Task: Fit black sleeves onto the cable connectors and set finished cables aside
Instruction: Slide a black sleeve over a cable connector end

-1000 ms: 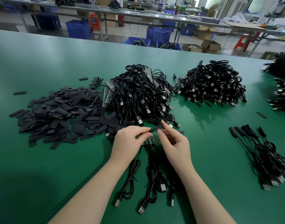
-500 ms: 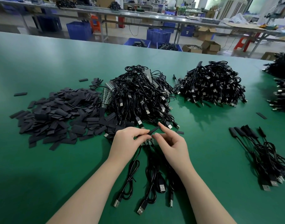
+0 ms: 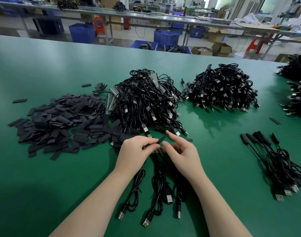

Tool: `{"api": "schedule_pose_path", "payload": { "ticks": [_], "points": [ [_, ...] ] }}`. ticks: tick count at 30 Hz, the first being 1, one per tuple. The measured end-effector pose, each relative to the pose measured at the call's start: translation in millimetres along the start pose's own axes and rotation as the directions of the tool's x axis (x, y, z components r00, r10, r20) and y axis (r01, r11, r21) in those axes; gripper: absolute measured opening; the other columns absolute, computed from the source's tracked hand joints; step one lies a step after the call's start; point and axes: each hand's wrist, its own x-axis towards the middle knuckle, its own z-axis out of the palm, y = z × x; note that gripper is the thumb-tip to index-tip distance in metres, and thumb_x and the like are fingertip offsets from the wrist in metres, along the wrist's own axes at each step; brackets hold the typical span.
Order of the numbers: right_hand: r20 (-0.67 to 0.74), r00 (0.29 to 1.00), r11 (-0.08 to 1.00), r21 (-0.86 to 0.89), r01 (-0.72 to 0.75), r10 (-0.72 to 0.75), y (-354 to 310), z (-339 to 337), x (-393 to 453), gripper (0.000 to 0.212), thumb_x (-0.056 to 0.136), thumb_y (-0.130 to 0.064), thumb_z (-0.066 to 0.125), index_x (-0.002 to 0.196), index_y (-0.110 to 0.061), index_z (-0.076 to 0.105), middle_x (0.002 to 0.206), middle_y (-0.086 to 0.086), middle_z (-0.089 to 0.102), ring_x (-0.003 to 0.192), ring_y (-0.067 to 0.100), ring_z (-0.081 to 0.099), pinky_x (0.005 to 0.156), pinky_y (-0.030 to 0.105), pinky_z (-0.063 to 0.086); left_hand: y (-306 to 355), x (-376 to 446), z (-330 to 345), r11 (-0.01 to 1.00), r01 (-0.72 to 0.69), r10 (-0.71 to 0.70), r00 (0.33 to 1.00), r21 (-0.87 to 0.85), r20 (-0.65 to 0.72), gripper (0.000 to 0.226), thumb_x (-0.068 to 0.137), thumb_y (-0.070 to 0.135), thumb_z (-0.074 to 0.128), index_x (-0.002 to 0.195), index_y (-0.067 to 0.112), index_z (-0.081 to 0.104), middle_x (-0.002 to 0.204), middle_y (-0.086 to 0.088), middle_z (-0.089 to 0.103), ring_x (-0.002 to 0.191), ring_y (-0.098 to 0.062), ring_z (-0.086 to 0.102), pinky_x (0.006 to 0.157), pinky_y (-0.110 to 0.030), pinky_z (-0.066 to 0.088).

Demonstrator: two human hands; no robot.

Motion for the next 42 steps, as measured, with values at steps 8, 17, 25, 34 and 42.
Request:
{"api": "schedule_pose_path", "payload": {
  "ticks": [8, 17, 25, 34, 42],
  "points": [
    [0.031, 1.0, 0.996, 0.088, 0.002, -0.005, -2, 2, -2, 0.039, 0.093, -0.029, 0.067, 0.12, -0.053, 0.055, 0.089, -0.001, 0.076, 0.08, 0.018, 0.066, 0.072, 0.012, 0.049, -3, 2, -4, 1.0, 0.013, -0.013, 0.999, 0.017, -0.031, 0.018, 0.079, 0.019, 0.08, 0.096, 0.023, 0.079, 0.092, 0.015, 0.072, 0.092, 0.007, 0.064, 0.081, -0.005, 0.045],
    [0.004, 1.0, 0.997, 0.069, 0.028, -0.028, -1, 5, -3, 0.044, 0.093, -0.03, 0.067, 0.123, -0.058, 0.049, 0.088, -0.005, 0.076, 0.089, 0.019, 0.069, 0.074, 0.013, 0.05, 0, -2, 1, 0.999, -0.002, 0.004, 0.999, 0.042, -0.033, 0.02, 0.081, 0.016, 0.078, 0.1, 0.022, 0.078, 0.093, 0.015, 0.071, 0.094, 0.003, 0.062, 0.082, -0.009, 0.046],
    [-0.003, 1.0, 1.0, 0.023, 0.002, -0.002, -5, 10, -4, 0.006, 0.086, -0.035, 0.075, 0.086, -0.029, 0.075, 0.08, -0.011, 0.075, 0.077, 0.004, 0.07, 0.075, 0.024, 0.055, 8, -4, 5, 0.989, -0.087, 0.091, 0.995, 0.116, -0.03, 0.026, 0.083, 0.008, 0.071, 0.104, 0.021, 0.076, 0.102, 0.011, 0.072, 0.097, -0.003, 0.062, 0.09, -0.036, 0.052],
    [-0.109, 0.993, 0.97, 0.242, -0.007, 0.035, -8, 4, -3, 0.018, 0.09, -0.018, 0.071, 0.074, -0.025, 0.076, 0.074, -0.001, 0.074, 0.07, 0.006, 0.065, 0.066, 0.016, 0.05, 8, -2, 4, 0.969, -0.111, 0.114, 0.993, 0.221, -0.004, 0.034, 0.081, 0.03, 0.076, 0.114, 0.029, 0.072, 0.108, 0.016, 0.07, 0.106, -0.002, 0.062, 0.096, -0.042, 0.047],
    [-0.047, 0.999, 0.996, 0.079, 0.03, -0.026, -6, 10, -6, 0.012, 0.087, -0.024, 0.074, 0.077, -0.029, 0.078, 0.071, -0.001, 0.072, 0.065, 0.004, 0.059, 0.063, 0.015, 0.045, 2, 0, -3, 0.972, -0.069, 0.067, 0.998, 0.223, 0.016, 0.011, 0.082, 0.029, 0.076, 0.092, 0.024, 0.079, 0.088, 0.012, 0.073, 0.087, -0.007, 0.066, 0.081, -0.044, 0.053]
  ]
}}
